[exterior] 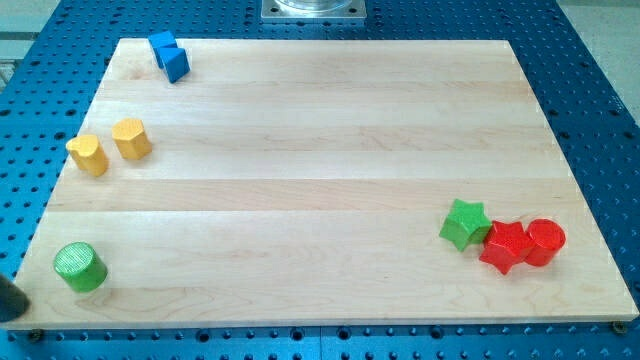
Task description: Move the green circle parallel to the left of the red star
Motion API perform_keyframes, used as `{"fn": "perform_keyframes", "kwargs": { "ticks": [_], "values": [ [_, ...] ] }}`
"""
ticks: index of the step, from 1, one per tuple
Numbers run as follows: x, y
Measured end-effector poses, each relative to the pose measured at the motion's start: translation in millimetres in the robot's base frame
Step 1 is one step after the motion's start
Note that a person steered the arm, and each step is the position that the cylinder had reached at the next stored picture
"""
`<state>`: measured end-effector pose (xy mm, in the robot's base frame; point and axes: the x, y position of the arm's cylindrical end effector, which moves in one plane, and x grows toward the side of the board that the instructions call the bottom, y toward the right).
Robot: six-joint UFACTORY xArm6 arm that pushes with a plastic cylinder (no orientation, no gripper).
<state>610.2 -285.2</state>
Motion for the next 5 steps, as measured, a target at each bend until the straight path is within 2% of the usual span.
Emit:
{"fn": "perform_keyframes", "kwargs": {
  "ticks": [2, 3, 4, 5],
  "values": [
    [-46, 148],
    [-8, 123],
    [0, 74],
    [-60, 76]
  ]
}}
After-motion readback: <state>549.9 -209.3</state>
